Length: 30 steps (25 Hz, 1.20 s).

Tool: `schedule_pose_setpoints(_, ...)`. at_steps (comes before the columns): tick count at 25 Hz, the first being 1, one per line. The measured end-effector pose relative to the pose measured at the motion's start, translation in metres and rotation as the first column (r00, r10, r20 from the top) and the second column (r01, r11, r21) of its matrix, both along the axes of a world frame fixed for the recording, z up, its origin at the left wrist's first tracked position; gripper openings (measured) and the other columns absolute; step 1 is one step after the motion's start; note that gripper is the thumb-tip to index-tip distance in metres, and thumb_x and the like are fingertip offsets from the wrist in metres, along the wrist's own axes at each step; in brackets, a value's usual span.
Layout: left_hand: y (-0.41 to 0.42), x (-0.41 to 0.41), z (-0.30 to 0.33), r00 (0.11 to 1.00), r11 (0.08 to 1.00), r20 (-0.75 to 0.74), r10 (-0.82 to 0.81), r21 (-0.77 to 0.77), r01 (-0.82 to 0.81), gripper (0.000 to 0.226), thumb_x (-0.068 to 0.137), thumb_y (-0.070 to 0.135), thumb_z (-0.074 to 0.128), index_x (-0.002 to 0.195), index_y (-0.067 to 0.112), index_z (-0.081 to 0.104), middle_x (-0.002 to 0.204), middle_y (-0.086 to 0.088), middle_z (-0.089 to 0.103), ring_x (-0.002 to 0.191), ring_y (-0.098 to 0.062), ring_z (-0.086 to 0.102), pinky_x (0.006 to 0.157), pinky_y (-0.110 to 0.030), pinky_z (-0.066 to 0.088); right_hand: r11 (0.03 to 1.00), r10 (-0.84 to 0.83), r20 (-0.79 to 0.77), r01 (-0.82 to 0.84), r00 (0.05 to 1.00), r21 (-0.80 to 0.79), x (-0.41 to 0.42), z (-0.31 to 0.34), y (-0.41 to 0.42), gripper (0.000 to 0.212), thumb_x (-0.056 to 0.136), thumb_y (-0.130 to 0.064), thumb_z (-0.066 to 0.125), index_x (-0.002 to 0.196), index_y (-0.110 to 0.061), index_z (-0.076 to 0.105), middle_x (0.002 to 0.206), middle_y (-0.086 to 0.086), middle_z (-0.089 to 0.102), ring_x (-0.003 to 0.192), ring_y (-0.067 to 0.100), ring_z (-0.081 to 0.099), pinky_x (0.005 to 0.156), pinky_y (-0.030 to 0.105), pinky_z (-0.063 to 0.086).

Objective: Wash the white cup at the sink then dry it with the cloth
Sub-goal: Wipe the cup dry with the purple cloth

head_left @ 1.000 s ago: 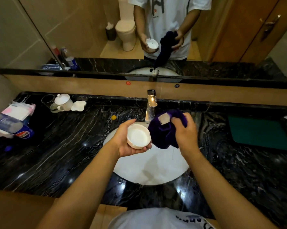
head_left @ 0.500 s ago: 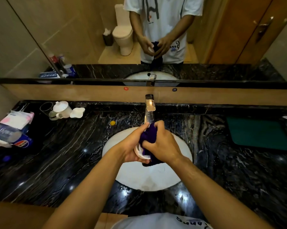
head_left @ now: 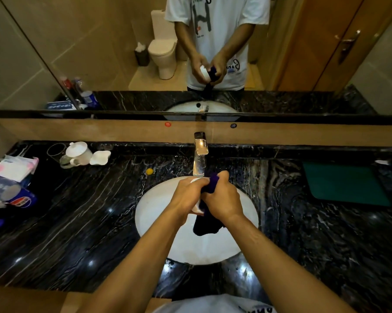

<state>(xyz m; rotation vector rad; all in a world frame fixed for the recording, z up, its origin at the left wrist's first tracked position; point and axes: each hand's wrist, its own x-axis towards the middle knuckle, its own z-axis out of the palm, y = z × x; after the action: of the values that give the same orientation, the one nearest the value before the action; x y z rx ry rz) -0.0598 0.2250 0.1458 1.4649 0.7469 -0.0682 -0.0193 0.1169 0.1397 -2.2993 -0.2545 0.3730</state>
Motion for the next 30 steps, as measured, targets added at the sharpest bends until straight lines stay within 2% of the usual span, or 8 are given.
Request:
schedule_pose_setpoints(5, -0.016, 0.004, 0.005, 1.0, 0.991, -0.01, 0.015, 0.133, -0.013, 0.022, 0.069, 0.04, 0.058, 0.074, 0.024, 0.071, 0.08, -0.001, 0.072, 0.08, -0.023, 0.064, 0.072, -0.044, 0.054, 0.997, 0.033, 0.085, -0.027, 0.996, -0.076, 0.002, -0.005, -0.003, 0.033, 0.085, -0.027, 0.067, 0.104, -0.02, 0.04, 0.087, -0.001, 0.059, 0.071, 0.018, 0.06, 0.054, 0.034, 0.046)
schedule_pose_setpoints(10, -0.023, 0.001, 0.002, 0.998, 0.963, 0.046, 0.049, 0.263, -0.059, 0.026, 0.07, 0.044, 0.055, 0.089, 0.031, 0.067, 0.088, 0.002, 0.071, 0.083, -0.02, 0.066, 0.068, -0.038, 0.055, 0.924, -0.041, -0.555, 0.243, 0.831, 0.296, 0.013, -0.006, -0.011, 0.057, 0.074, -0.007, 0.077, 0.119, -0.004, 0.042, 0.09, 0.015, 0.072, 0.066, 0.024, 0.076, 0.053, 0.034, 0.06)
schedule_pose_setpoints(16, -0.036, -0.005, 0.003, 0.989, 0.928, 0.145, 0.033, 0.363, -0.084, 0.031, 0.077, 0.036, 0.059, 0.107, 0.041, 0.06, 0.095, 0.012, 0.068, 0.086, -0.01, 0.064, 0.067, -0.032, 0.054, 0.654, -0.102, -0.706, 0.582, 0.701, 0.484, 0.0, -0.029, 0.002, 0.055, 0.073, 0.004, 0.068, 0.126, 0.004, 0.055, 0.106, 0.026, 0.072, 0.088, 0.04, 0.075, 0.063, 0.041, 0.062)
schedule_pose_setpoints(18, -0.035, -0.003, 0.004, 0.991, 0.891, 0.119, -0.066, 0.454, 0.005, 0.035, 0.084, 0.031, 0.059, 0.119, 0.035, 0.062, 0.102, 0.008, 0.068, 0.091, -0.014, 0.064, 0.069, -0.026, 0.05, 0.623, -0.182, -0.627, 0.582, 0.757, 0.522, -0.003, -0.033, 0.004, 0.043, 0.077, 0.004, 0.066, 0.119, 0.003, 0.059, 0.104, 0.023, 0.072, 0.094, 0.045, 0.072, 0.066, 0.04, 0.061)
schedule_pose_setpoints(21, -0.017, 0.001, 0.005, 0.99, 0.801, 0.103, -0.099, 0.598, 0.018, 0.028, 0.089, 0.028, 0.061, 0.117, 0.029, 0.068, 0.101, 0.006, 0.068, 0.086, -0.011, 0.062, 0.064, -0.015, 0.045, 0.785, -0.252, -0.321, 0.387, 0.913, 0.484, 0.005, -0.024, -0.007, 0.054, 0.068, -0.011, 0.079, 0.111, -0.024, 0.05, 0.096, 0.002, 0.071, 0.085, 0.021, 0.073, 0.062, 0.027, 0.057)
schedule_pose_setpoints(26, 0.005, 0.01, 0.002, 0.986, 0.8, -0.095, -0.138, 0.576, 0.167, 0.011, 0.101, 0.026, 0.057, 0.102, 0.017, 0.063, 0.099, -0.011, 0.074, 0.077, -0.023, 0.071, 0.062, -0.036, 0.06, 0.979, -0.011, 0.233, -0.038, 0.972, 0.203, 0.017, -0.007, -0.016, 0.058, 0.076, -0.023, 0.084, 0.105, -0.038, 0.036, 0.095, -0.008, 0.062, 0.077, 0.011, 0.06, 0.058, 0.024, 0.051)
schedule_pose_setpoints(28, -0.001, 0.009, 0.0, 0.992, 0.786, -0.06, -0.107, 0.606, 0.121, 0.012, 0.103, 0.028, 0.054, 0.1, 0.019, 0.061, 0.094, -0.008, 0.072, 0.065, -0.01, 0.063, 0.041, -0.015, 0.045, 0.979, -0.009, 0.278, -0.048, 0.961, 0.199, 0.016, -0.007, -0.014, 0.059, 0.077, -0.023, 0.085, 0.107, -0.034, 0.036, 0.096, -0.009, 0.058, 0.079, 0.01, 0.058, 0.06, 0.024, 0.052)
schedule_pose_setpoints(30, -0.008, 0.008, -0.002, 0.998, 0.791, -0.017, -0.06, 0.61, 0.058, 0.017, 0.104, 0.031, 0.052, 0.104, 0.017, 0.061, 0.091, -0.005, 0.068, 0.063, -0.01, 0.061, 0.034, -0.016, 0.04, 0.961, -0.128, 0.19, 0.074, 0.973, 0.268, 0.011, -0.01, -0.012, 0.065, 0.075, -0.02, 0.086, 0.107, -0.037, 0.033, 0.096, -0.009, 0.058, 0.082, 0.012, 0.061, 0.062, 0.024, 0.055)
